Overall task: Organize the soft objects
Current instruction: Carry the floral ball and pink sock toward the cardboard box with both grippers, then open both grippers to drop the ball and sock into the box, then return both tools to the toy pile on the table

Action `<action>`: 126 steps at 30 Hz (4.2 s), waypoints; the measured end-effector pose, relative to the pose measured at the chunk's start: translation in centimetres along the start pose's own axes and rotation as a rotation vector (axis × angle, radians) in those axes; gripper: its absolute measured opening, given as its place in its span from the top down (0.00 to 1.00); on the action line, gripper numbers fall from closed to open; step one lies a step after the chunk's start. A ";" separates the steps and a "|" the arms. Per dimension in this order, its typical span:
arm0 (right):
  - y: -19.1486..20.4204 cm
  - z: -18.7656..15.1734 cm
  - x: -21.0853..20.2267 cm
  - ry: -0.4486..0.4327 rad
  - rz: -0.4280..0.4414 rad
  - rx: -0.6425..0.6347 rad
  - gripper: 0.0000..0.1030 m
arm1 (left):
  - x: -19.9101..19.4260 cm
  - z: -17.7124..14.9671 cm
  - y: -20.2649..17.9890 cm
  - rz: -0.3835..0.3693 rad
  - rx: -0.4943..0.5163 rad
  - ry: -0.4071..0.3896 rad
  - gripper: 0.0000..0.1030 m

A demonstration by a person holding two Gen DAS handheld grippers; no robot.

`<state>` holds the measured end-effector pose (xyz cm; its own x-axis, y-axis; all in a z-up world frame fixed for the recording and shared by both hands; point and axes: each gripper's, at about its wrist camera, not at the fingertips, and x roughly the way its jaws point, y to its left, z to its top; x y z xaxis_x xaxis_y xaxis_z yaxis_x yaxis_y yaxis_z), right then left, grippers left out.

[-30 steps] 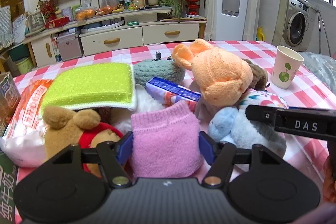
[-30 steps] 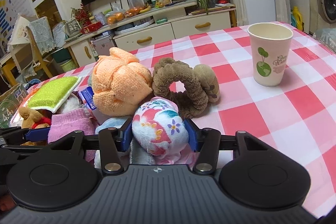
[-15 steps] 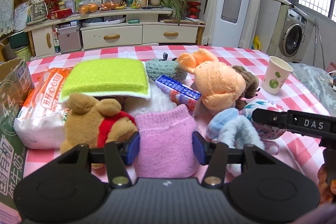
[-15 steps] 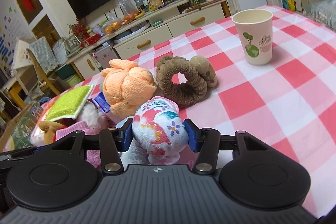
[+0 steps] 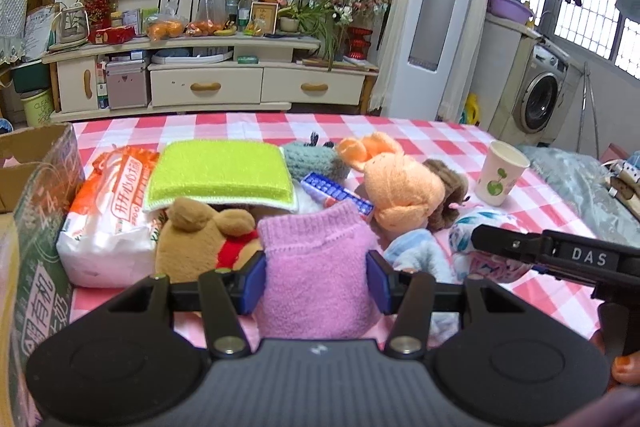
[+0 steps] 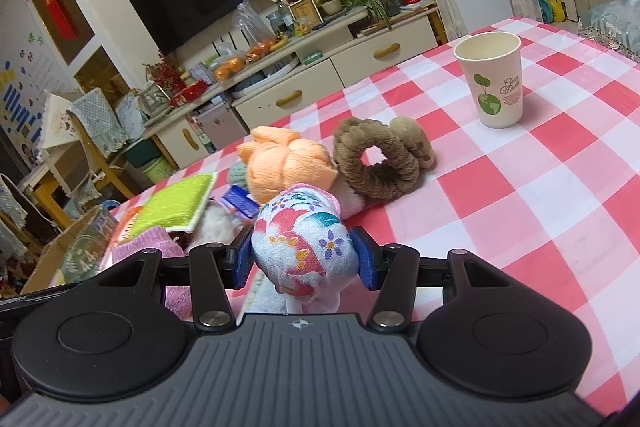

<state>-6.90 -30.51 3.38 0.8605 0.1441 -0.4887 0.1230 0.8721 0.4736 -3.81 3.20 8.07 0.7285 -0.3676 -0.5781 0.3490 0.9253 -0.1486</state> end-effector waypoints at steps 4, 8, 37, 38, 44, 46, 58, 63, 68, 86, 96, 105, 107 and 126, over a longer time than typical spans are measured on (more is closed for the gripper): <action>0.2 0.1 -0.1 -0.004 0.015 0.019 0.39 | -1.1 0.3 0.5 -0.016 -0.011 -0.022 0.50; 0.1 0.3 0.0 -0.002 0.037 0.045 0.39 | -2.0 0.6 1.3 -0.024 -0.022 -0.041 0.50; 9.3 1.2 4.5 0.109 0.375 -0.009 0.38 | -9.1 1.6 11.8 0.153 -0.222 -0.181 0.49; 9.6 1.2 4.5 0.114 0.390 -0.014 0.38 | -9.2 1.7 12.3 0.165 -0.233 -0.185 0.49; 11.6 0.4 5.3 0.156 0.467 -0.038 0.38 | -10.4 1.2 16.0 0.262 -0.319 -0.199 0.48; 12.4 0.0 5.4 0.170 0.489 -0.040 0.38 | -10.7 1.0 17.1 0.295 -0.344 -0.200 0.48; 14.3 -1.1 6.1 0.269 0.557 -0.080 0.31 | -11.5 -0.2 21.9 0.430 -0.463 -0.173 0.43; 13.6 -0.8 5.1 0.257 0.534 -0.103 0.02 | -12.2 -0.4 22.0 0.474 -0.475 -0.196 0.12; 12.7 0.2 4.3 0.202 0.487 -0.107 0.00 | -12.1 0.0 20.8 0.478 -0.419 -0.213 0.01; 7.8 -0.3 -0.6 0.029 0.268 -0.286 0.00 | -10.6 0.6 17.9 0.396 -0.420 -0.233 0.01; 6.0 0.6 -1.4 0.005 0.230 -0.274 0.00 | -9.2 1.2 15.1 0.365 -0.349 -0.229 0.01; 5.8 0.3 -2.1 -0.020 0.194 -0.282 0.00 | -8.0 1.5 13.0 0.332 -0.298 -0.217 0.01; 5.6 0.3 -2.3 -0.026 0.187 -0.283 0.00 | -7.8 1.5 12.5 0.327 -0.284 -0.214 0.01; 4.5 0.2 -3.2 -0.059 0.111 -0.217 0.00 | -5.1 1.5 7.1 0.284 -0.119 -0.176 0.01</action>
<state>-9.04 -27.17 7.19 0.8909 0.2227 -0.3959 -0.0776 0.9334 0.3504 -4.17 11.45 11.18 0.8808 -0.0949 -0.4639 0.0541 0.9935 -0.1005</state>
